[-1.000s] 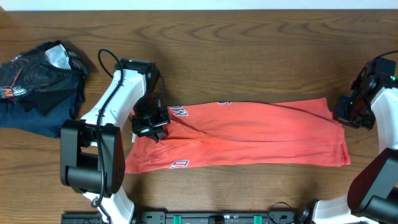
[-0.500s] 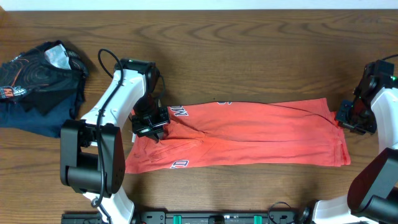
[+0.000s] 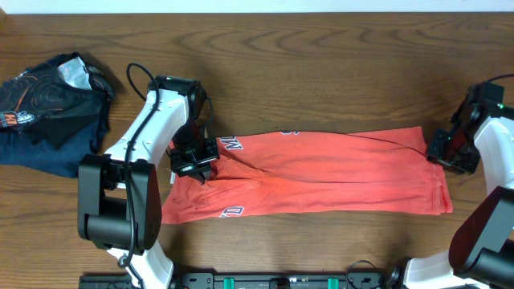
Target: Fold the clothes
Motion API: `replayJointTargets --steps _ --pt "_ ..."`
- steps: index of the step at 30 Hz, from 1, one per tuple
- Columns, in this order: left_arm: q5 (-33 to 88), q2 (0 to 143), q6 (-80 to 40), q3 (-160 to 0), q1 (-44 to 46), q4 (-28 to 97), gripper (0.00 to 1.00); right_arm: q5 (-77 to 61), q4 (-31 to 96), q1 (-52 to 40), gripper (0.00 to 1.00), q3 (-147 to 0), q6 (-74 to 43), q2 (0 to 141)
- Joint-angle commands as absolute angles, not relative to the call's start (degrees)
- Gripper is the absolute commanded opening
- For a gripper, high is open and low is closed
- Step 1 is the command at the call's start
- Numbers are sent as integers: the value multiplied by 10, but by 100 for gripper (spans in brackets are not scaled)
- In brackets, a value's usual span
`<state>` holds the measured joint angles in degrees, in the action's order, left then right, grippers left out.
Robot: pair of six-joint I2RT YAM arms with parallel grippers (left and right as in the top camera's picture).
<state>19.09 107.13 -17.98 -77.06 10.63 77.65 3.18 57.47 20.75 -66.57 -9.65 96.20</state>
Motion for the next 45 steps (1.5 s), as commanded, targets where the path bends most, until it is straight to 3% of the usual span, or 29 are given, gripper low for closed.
replayJointTargets --steps 1,6,8,9,23,29,45 --pt "184 1063 -174 -767 107 779 6 10 559 214 33 -646 -103 966" --pt "184 1063 -174 -767 107 779 6 10 540 214 24 -630 -103 966" --pt "184 1063 -174 -767 107 779 6 10 540 214 2 -630 -102 966" --pt "184 1063 -174 -767 107 779 6 10 540 214 1 -630 -102 966" --pt "156 1063 -175 -767 107 776 6 70 663 234 1 -638 -132 965" --pt "155 1063 -174 -767 107 775 6 151 670 244 1 -638 -188 965" --pt "106 1063 -175 -767 107 806 6 109 645 299 1 -637 -193 965"
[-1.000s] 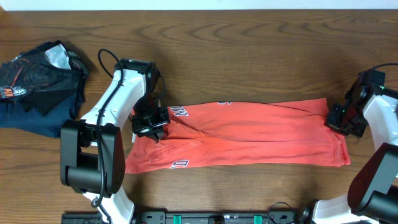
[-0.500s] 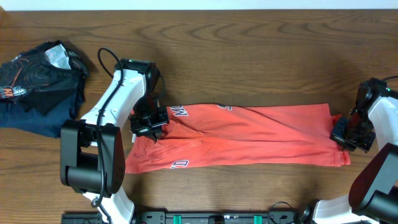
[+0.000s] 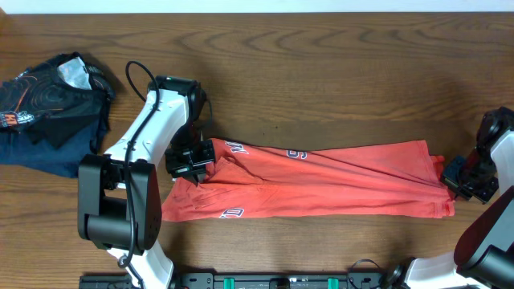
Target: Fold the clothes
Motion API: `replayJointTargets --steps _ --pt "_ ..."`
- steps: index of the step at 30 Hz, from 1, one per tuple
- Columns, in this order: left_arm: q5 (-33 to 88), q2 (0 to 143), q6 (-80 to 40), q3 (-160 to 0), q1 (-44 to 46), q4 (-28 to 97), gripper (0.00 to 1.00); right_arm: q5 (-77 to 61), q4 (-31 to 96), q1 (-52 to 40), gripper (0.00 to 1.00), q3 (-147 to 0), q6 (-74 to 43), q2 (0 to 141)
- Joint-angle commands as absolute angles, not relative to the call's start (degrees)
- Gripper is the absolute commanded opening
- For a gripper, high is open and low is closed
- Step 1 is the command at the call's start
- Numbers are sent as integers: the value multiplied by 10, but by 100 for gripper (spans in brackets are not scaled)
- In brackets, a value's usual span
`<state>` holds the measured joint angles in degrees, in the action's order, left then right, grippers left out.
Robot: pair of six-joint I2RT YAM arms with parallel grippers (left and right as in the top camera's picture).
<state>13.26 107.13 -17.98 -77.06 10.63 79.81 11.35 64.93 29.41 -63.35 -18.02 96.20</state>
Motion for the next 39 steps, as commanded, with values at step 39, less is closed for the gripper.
replayJointTargets --steps 39 --pt "33 1049 -212 -726 112 794 15 85 615 295 1 -624 -193 965"
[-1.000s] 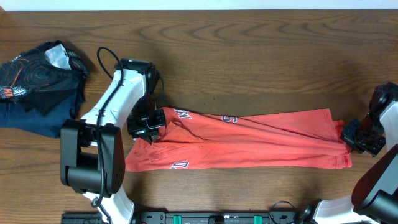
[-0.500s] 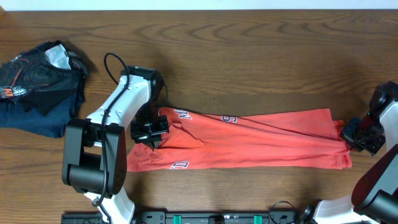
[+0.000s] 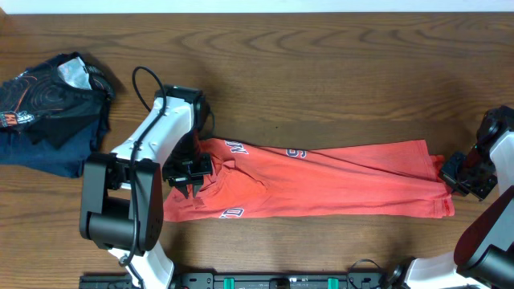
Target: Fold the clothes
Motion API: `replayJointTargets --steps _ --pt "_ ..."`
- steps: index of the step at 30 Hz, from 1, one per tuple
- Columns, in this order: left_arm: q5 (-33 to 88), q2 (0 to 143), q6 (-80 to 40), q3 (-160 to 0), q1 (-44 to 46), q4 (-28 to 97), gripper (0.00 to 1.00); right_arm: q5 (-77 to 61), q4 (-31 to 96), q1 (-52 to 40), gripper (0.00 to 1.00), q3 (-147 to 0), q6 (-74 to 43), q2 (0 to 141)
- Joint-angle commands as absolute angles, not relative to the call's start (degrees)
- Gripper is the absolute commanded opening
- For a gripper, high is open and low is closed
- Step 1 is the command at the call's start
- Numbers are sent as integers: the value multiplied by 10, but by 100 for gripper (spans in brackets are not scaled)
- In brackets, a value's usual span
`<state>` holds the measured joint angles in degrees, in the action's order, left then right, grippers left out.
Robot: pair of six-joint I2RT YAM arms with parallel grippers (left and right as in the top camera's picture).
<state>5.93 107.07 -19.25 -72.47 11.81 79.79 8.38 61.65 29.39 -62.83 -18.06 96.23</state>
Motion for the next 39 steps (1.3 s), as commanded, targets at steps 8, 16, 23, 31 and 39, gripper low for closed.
replayJointTargets --steps 8,16,23,31,39 --pt "113 994 -213 -738 115 730 6 85 615 295 1 -624 -193 965" --pt "109 990 -211 -702 129 665 6 85 615 295 1 -624 -193 965" --pt "39 990 -221 -622 120 543 6 83 616 295 1 -624 -192 965" --pt "-35 994 -277 -568 77 495 7 83 616 296 1 -624 -192 965" --pt "-5 993 -284 -566 57 492 7 76 583 296 1 -624 -192 965"
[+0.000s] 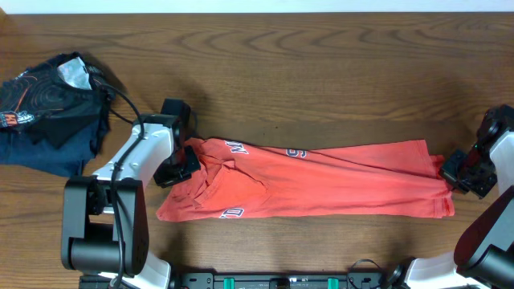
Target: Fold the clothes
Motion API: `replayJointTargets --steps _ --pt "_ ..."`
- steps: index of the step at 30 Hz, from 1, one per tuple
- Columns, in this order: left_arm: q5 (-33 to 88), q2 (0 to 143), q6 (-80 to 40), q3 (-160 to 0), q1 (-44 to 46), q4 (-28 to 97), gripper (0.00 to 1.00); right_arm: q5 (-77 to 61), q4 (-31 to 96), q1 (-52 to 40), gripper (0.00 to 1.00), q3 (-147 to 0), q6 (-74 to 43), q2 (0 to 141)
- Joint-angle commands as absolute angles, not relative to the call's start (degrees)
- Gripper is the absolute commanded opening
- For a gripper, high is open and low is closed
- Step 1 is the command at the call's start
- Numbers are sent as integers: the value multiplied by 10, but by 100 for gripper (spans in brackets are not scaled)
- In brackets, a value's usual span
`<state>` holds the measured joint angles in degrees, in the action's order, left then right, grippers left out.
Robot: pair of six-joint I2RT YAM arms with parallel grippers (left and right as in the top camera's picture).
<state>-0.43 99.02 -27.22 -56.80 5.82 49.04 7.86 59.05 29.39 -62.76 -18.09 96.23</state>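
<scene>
An orange shirt [321, 181] with white lettering lies folded into a long strip across the front of the table. My left gripper [181, 163] is at the strip's upper left corner, and the cloth bunches up against its fingers, so it looks shut on that edge. My right gripper [451, 172] sits at the strip's far right end, pinching the cloth's upper right corner. In this overhead view the arms' own bodies hide both sets of fingertips.
A heap of dark clothes [50, 100] with a printed black shirt on top lies at the back left of the wooden table [321, 72]. The left arm's cable loops between that heap and the orange shirt.
My left gripper has moved left and slightly back, from over the shirt's left part to its left edge. The cloth there has shifted left and wrinkled. The right gripper has stayed put.
The shirt first lay as a wider band, with my left gripper on its left part and the right gripper at its upper right corner. Then the right end sat lower and further right, the strip narrower. After that the left end bunched as the left gripper shifted forward, then left.
</scene>
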Motion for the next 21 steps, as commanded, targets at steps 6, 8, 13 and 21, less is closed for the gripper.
replayJointTargets --steps 6,8,13,21 --pt "-5 993 -284 -566 57 495 7 71 541 296 3 -624 -192 965" --pt "-5 993 -284 -566 57 498 7 70 532 296 15 -624 -190 966" --pt "-5 993 -282 -566 57 512 7 70 536 299 40 -625 -152 965" --pt "-5 993 -281 -566 57 546 7 36 557 305 58 -624 -56 966"
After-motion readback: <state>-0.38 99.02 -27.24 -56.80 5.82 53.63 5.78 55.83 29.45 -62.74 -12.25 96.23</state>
